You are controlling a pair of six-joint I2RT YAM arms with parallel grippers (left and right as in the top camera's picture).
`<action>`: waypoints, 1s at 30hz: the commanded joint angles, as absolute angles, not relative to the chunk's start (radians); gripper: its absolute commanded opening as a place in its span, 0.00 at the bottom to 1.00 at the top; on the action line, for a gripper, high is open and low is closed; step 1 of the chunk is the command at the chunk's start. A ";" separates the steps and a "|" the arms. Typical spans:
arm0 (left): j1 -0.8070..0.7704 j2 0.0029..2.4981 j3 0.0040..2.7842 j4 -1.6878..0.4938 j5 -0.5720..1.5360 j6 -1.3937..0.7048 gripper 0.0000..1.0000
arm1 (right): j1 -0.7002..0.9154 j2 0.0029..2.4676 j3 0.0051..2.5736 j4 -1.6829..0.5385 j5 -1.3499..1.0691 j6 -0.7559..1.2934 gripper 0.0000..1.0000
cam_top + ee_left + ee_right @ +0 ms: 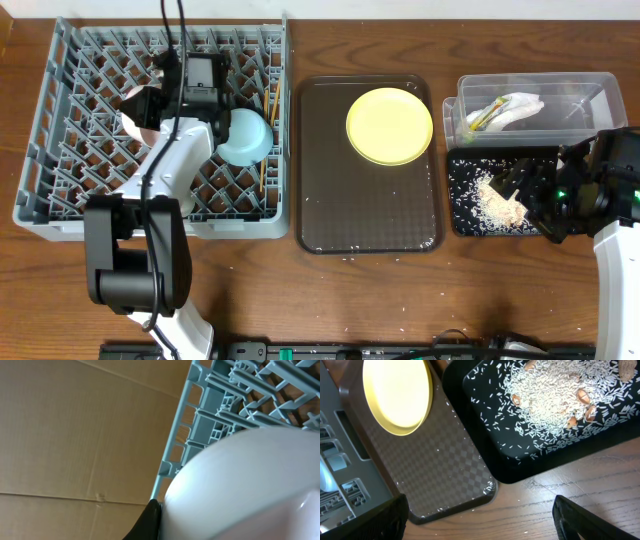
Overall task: Sort waste into correct bins and load items into the dishwasher
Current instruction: 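Tilt the pink bowl and lower it into the rack's left side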
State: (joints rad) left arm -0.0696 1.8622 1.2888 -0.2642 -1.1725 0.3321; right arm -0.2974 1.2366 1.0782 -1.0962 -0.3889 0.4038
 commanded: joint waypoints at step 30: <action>-0.102 1.876 1.251 -0.254 -1.216 0.328 0.08 | -0.289 1.232 1.084 -1.116 -0.389 0.387 0.89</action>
